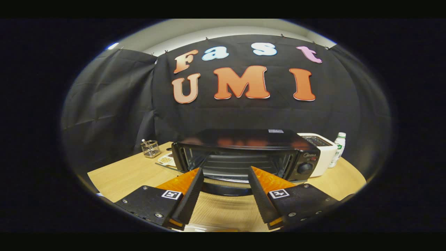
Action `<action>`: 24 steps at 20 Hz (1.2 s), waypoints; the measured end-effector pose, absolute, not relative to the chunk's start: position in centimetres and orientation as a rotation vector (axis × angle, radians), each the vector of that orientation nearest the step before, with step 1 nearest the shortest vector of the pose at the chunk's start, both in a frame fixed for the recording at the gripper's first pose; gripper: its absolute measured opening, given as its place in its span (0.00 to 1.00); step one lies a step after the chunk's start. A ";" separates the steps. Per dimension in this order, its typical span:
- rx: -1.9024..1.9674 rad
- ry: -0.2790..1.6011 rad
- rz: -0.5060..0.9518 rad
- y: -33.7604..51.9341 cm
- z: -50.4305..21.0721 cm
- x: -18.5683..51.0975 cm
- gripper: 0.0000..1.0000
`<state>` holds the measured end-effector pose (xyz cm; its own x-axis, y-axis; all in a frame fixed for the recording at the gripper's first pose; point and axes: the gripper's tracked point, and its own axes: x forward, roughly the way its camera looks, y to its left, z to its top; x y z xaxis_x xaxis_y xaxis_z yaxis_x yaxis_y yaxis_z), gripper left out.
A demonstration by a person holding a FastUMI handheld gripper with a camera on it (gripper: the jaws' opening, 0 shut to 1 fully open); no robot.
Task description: Open the toaster oven, put the food inside, and close the toaster oven door.
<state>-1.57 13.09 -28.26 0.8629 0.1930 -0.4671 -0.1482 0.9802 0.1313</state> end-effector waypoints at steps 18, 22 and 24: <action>0.114 0.754 0.135 8.9 -39.1 -5.7 0.69; 0.079 0.759 0.132 9.0 -39.9 -6.1 0.69; 0.081 0.772 0.127 8.9 -39.9 -6.4 0.69</action>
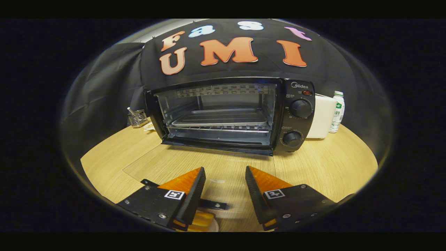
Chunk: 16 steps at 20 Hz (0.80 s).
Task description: Open the toaster oven, put the food inside, and close the toaster oven door.
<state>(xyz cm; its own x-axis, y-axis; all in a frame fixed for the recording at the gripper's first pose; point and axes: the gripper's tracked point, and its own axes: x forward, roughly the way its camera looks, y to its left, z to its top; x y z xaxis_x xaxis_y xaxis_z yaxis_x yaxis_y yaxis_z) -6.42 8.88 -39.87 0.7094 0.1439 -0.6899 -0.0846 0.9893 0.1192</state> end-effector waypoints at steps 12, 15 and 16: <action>0.255 0.731 0.098 10.5 -31.4 -13.5 0.93; 0.227 0.771 0.068 11.1 -31.0 -16.4 0.99; 0.232 0.798 0.075 11.7 -31.2 -17.5 0.99</action>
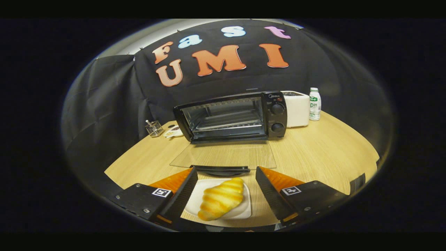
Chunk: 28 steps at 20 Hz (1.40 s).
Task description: Open the toaster oven, put the food inside, and close the toaster oven door.
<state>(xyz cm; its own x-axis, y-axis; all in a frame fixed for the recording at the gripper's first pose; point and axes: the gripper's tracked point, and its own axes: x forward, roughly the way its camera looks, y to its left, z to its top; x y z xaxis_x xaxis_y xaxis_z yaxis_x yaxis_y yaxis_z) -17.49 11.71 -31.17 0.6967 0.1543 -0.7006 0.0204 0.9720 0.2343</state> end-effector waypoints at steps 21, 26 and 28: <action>0.121 1.144 -0.083 14.4 -37.0 -25.0 0.87; 0.127 1.147 -0.102 14.0 -37.2 -25.1 0.67; 0.170 1.142 -0.117 13.8 -37.1 -25.0 0.60</action>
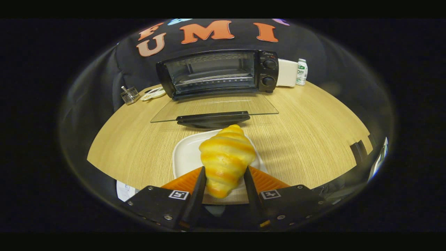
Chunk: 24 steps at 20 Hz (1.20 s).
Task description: Open the toaster oven, put the food inside, and close the toaster oven door.
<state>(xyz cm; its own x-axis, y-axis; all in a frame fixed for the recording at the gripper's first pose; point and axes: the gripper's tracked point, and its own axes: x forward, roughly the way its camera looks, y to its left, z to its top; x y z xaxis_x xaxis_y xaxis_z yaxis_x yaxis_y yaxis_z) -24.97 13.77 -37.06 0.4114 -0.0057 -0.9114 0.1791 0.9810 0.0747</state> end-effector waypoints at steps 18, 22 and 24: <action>0.635 0.824 0.071 15.3 -29.2 -15.6 0.48; 0.687 0.744 0.092 15.3 -28.6 -10.9 0.48; 0.713 0.739 0.093 15.5 -29.0 -8.5 0.48</action>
<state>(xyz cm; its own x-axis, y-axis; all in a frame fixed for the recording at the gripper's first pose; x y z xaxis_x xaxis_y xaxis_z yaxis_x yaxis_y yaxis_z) -8.48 15.50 -29.00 0.7461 0.3188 -0.5845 0.1632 0.7636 0.6247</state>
